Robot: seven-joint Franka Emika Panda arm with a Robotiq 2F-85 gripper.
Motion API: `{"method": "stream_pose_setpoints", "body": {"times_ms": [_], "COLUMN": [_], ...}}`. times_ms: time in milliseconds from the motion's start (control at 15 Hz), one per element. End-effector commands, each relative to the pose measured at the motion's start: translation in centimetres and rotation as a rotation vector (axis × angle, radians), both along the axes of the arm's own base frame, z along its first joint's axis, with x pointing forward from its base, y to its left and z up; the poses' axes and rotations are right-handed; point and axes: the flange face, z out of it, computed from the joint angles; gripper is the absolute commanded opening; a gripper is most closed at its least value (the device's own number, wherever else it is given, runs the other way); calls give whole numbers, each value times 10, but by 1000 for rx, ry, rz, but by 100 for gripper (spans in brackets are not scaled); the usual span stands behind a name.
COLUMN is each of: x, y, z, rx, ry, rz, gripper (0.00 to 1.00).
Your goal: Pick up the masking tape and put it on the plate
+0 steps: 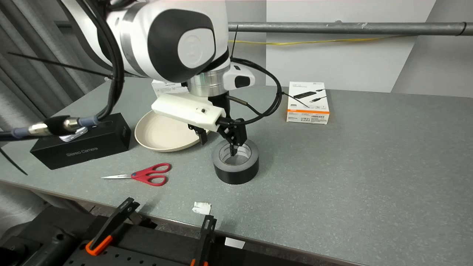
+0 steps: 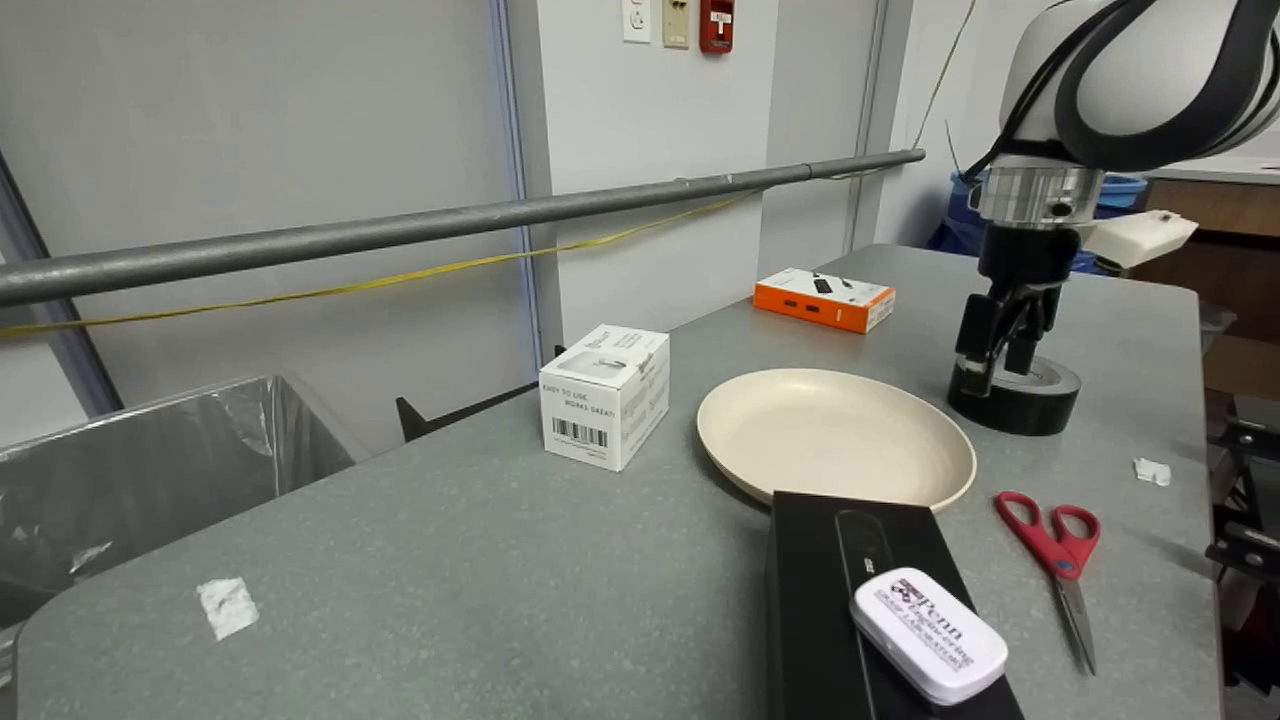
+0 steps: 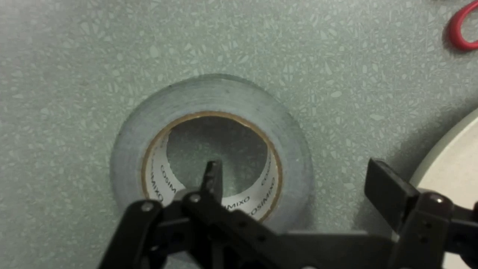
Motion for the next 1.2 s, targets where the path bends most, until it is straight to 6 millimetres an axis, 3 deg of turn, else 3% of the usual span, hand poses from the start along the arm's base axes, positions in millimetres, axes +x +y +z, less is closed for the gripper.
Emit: {"method": "stream_pose_setpoints", "body": {"times_ms": [0, 133, 667, 867, 1133], "x": [11, 13, 16, 14, 4], "y": [3, 1, -3, 5, 36], "z": [-15, -18, 2, 20, 51], "rx": [-16, -19, -7, 0, 7], "ry": [5, 9, -17, -54, -134], "rz": [-43, -51, -59, -29, 67], "gripper": [75, 66, 2, 6, 6]}}
